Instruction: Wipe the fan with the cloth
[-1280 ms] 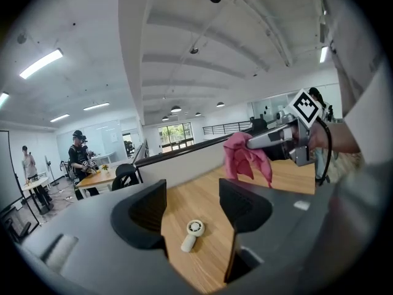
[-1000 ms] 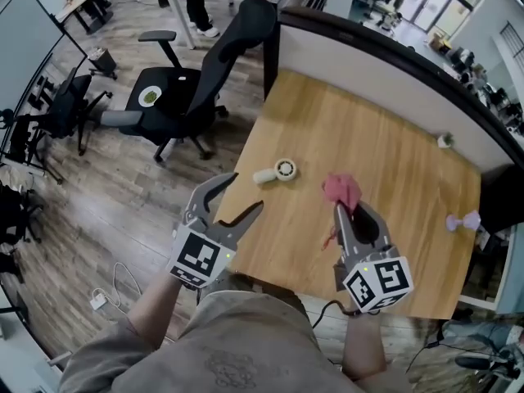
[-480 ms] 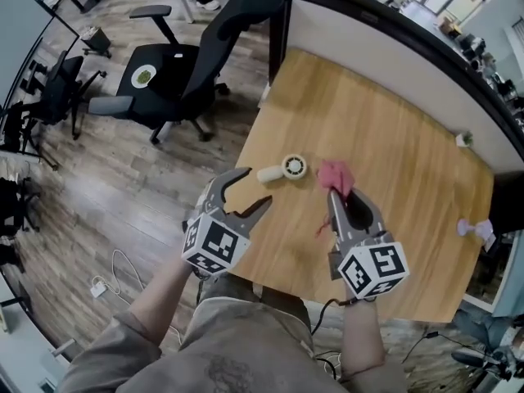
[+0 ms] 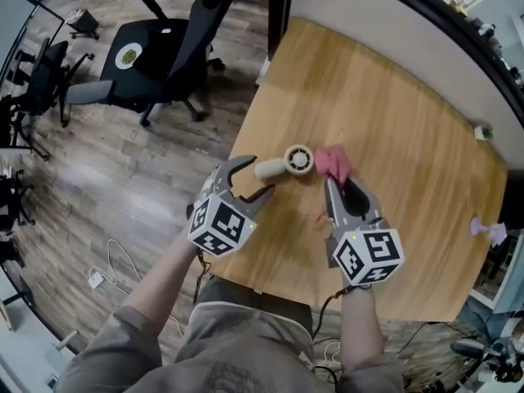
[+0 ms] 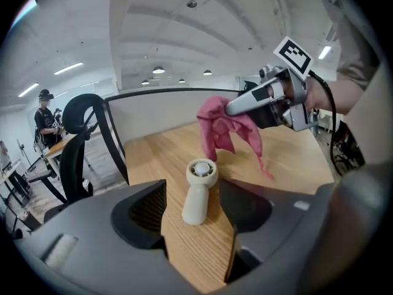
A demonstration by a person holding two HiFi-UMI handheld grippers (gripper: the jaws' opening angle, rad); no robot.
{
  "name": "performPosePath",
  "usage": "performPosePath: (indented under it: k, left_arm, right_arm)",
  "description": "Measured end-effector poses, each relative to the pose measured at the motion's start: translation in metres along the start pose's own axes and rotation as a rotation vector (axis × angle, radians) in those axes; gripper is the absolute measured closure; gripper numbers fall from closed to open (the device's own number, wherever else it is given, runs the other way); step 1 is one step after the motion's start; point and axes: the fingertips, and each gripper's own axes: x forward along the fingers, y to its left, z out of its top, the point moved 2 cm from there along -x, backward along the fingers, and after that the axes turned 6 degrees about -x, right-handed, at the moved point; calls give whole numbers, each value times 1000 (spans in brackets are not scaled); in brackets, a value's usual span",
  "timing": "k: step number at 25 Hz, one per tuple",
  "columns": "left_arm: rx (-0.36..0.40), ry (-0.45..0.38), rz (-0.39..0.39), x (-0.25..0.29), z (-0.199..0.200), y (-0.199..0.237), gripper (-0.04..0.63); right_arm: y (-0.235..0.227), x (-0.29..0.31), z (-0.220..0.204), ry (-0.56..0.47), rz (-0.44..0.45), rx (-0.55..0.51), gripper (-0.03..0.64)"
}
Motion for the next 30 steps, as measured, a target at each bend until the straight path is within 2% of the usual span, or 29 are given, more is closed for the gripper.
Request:
performPosePath:
  k: [6, 9, 12, 18, 23, 30]
  left_arm:
    - [-59, 24, -29, 39, -33, 4, 325]
    - [-43, 59, -31, 52, -46, 4, 328]
    - [-35, 65, -29, 57, -53, 4, 400]
    - [-59, 37, -55, 59, -58, 0, 407]
    - [-32, 18, -65, 58, -58, -2, 417]
    - [-3, 5, -45, 56, -59, -1, 419]
  right_arm:
    - [-13, 30, -34, 47, 5, 13, 534]
    - [-18, 45, -45, 62, 10, 12, 534]
    - [-18, 58, -54, 76, 12, 11, 534]
    - [-11, 78, -68, 119, 24, -20, 534]
    - [4, 93, -68, 161, 70, -85, 534]
    - [50, 108, -72, 202, 178, -161, 532]
